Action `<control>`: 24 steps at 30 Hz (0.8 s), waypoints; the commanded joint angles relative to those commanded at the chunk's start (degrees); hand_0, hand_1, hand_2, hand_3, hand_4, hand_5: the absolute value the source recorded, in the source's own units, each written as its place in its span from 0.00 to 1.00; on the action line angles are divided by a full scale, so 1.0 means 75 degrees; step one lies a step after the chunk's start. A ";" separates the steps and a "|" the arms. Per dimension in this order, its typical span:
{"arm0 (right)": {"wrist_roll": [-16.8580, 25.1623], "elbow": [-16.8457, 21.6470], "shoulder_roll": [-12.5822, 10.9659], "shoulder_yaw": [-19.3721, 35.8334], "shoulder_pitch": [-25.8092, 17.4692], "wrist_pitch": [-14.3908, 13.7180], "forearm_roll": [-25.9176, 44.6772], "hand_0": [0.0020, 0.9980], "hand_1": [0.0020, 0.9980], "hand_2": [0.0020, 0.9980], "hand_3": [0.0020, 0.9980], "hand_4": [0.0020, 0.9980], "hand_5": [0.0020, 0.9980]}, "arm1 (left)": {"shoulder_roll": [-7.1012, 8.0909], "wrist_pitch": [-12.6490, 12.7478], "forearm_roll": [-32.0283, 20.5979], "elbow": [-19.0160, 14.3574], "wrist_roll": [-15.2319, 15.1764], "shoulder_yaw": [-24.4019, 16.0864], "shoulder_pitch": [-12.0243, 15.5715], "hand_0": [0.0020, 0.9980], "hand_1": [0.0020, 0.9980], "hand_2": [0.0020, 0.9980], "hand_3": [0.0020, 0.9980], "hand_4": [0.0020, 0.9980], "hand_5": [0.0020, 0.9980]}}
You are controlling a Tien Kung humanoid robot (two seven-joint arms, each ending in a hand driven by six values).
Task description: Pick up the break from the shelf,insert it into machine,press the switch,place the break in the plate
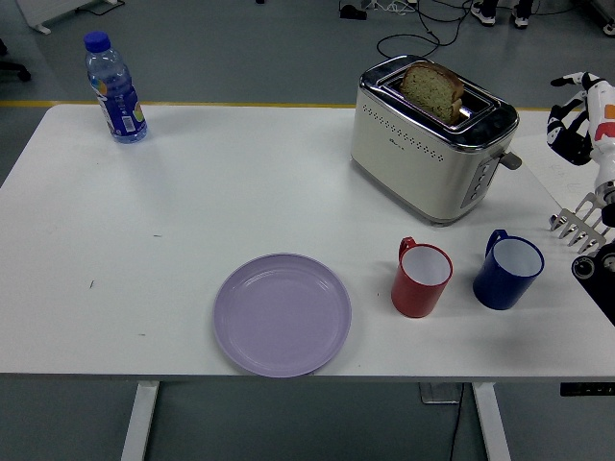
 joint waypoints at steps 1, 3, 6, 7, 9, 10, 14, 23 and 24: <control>0.0003 -0.0051 0.0015 -0.0038 -0.0033 0.0026 -0.0015 0.11 0.20 0.31 0.58 0.47 0.00 | -0.0006 0.0004 -0.0006 0.0000 0.0002 0.0000 0.0008 0.42 0.49 0.53 0.60 0.42 1.00; 0.0010 -0.0104 0.0032 -0.0076 -0.0059 0.0044 -0.0021 0.11 0.20 0.31 0.58 0.47 0.00 | -0.0010 0.0009 -0.0016 0.0000 0.0003 0.0004 0.0015 0.42 0.49 0.53 0.60 0.42 1.00; 0.0043 -0.0252 0.0113 -0.0130 -0.0126 0.0103 0.0000 0.11 0.19 0.30 0.57 0.47 0.00 | -0.0013 0.0019 -0.0028 0.0000 0.0001 0.0001 0.0029 0.42 0.49 0.53 0.60 0.42 1.00; 0.0048 -0.0275 0.0135 -0.0105 -0.0162 0.0115 -0.0017 0.11 0.19 0.30 0.57 0.47 0.00 | -0.0009 0.0017 -0.0016 0.0000 -0.0002 -0.0005 0.0035 0.42 0.49 0.53 0.60 0.42 1.00; 0.0060 -0.0307 0.0158 -0.0067 -0.0220 0.0112 -0.0006 0.11 0.19 0.30 0.57 0.47 0.00 | -0.0005 0.0016 -0.0013 0.0000 -0.0008 0.0004 0.0049 0.42 0.49 0.53 0.60 0.42 1.00; 0.0069 -0.0347 0.0173 -0.0050 -0.0261 0.0110 0.0011 0.10 0.19 0.30 0.57 0.45 0.00 | -0.0001 0.0011 0.0000 0.0000 -0.0010 0.0013 0.0055 0.42 0.49 0.53 0.60 0.42 1.00; 0.0091 -0.0467 0.0204 -0.0112 -0.0296 0.0123 0.0067 0.10 0.19 0.30 0.57 0.45 0.00 | 0.0011 -0.0004 0.0025 0.0000 -0.0010 0.0017 0.0054 0.42 0.49 0.53 0.60 0.42 1.00; 0.0153 -0.0688 0.0389 -0.0347 -0.0304 0.0122 0.0140 0.09 0.19 0.29 0.58 0.45 0.00 | 0.0007 -0.0005 0.0046 0.0000 0.0002 0.0010 0.0043 0.42 0.49 0.53 0.60 0.42 1.00; 0.0157 -0.0703 0.0417 -0.0362 -0.0296 0.0116 0.0130 0.09 0.19 0.29 0.58 0.45 0.00 | 0.0009 -0.0008 0.0046 0.0000 0.0002 0.0014 0.0043 0.42 0.49 0.53 0.60 0.42 1.00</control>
